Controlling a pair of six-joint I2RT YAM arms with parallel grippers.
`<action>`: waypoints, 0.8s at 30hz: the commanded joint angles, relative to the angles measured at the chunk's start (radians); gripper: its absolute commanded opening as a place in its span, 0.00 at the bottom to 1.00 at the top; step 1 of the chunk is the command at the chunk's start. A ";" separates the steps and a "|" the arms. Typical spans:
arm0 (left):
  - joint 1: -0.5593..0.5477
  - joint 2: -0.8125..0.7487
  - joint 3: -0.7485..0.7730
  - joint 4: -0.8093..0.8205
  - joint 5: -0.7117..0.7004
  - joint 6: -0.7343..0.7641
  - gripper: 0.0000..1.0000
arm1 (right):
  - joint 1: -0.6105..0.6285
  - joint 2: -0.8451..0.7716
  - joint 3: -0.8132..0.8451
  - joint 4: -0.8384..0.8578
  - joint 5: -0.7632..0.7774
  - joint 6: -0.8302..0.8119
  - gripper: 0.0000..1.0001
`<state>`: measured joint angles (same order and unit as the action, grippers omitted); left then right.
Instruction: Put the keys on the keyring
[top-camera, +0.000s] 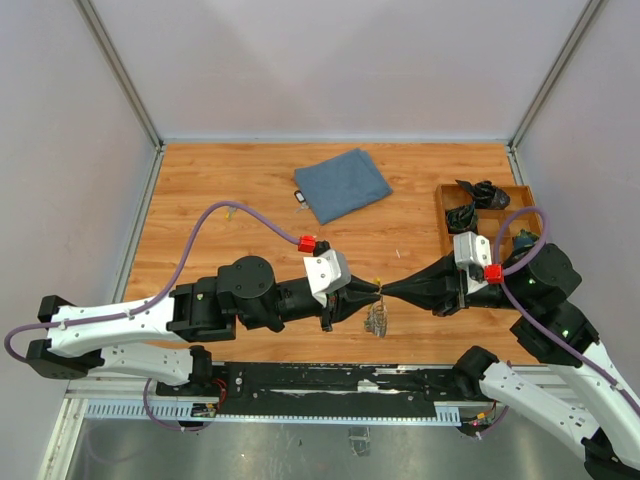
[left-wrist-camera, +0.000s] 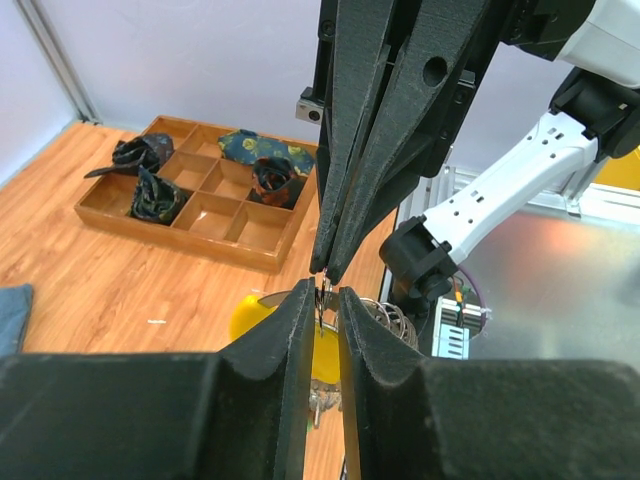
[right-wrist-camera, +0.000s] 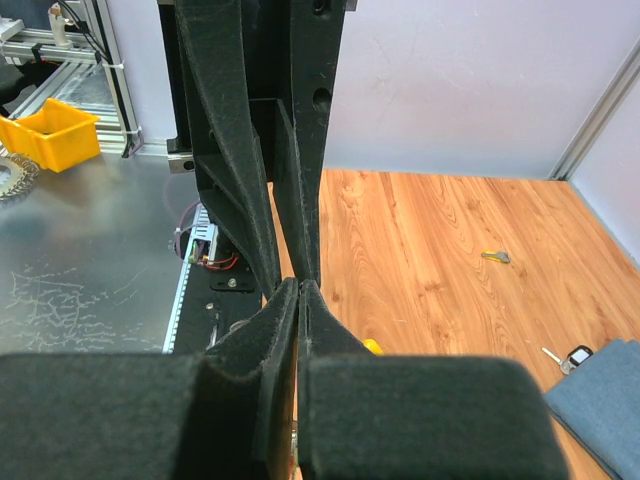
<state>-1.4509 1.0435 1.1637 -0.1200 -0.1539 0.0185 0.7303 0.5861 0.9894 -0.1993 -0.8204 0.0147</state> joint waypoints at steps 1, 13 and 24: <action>-0.009 0.010 -0.006 0.036 0.012 -0.005 0.20 | 0.015 -0.015 0.026 0.034 -0.013 -0.002 0.00; -0.009 0.025 0.004 0.020 0.018 -0.003 0.01 | 0.015 -0.017 0.027 0.031 -0.004 -0.005 0.00; -0.009 0.070 0.159 -0.279 -0.015 0.016 0.00 | 0.016 0.024 0.182 -0.335 0.061 -0.235 0.39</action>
<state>-1.4509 1.0912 1.2217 -0.2588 -0.1459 0.0196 0.7303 0.5888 1.0821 -0.3649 -0.7906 -0.0883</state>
